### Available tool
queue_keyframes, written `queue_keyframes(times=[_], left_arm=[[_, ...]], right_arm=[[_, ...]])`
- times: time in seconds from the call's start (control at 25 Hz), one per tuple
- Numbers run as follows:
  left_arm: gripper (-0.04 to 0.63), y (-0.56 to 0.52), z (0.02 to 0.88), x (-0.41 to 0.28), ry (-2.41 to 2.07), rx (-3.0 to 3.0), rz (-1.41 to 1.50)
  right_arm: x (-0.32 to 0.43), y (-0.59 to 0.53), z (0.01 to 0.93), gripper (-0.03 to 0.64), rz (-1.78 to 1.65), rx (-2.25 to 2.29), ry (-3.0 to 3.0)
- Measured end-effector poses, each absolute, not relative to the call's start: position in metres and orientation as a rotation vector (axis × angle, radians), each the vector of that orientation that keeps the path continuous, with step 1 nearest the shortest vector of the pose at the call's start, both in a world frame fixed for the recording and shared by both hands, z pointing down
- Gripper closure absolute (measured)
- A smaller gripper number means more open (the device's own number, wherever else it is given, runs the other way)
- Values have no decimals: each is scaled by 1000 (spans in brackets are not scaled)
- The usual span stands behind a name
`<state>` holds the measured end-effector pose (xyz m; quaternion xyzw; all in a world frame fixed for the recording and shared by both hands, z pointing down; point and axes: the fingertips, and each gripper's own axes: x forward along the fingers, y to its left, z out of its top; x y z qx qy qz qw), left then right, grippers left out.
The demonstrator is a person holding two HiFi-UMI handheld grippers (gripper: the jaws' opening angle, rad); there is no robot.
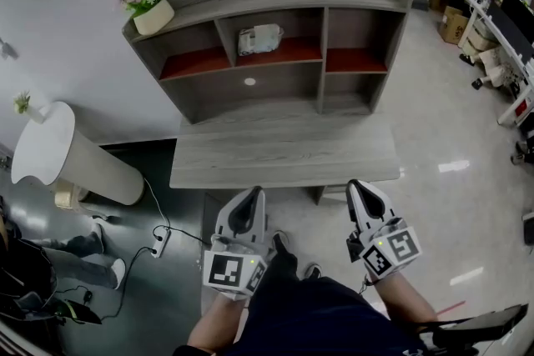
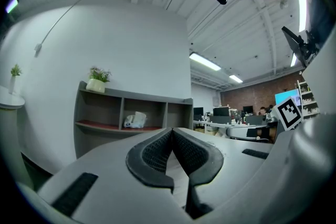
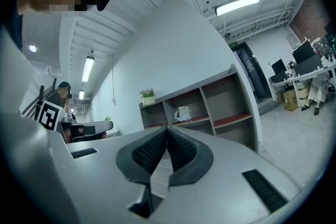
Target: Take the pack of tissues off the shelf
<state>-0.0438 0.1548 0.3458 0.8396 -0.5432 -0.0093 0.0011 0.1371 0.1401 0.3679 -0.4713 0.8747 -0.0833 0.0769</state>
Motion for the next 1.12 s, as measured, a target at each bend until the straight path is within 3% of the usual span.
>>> queue_keyframes(times=[1.12], left_arm=[[578,-31,354,-127,-1554,2687,-38]], right_arm=[[52,-28,368,604,-261,-1569,2598]])
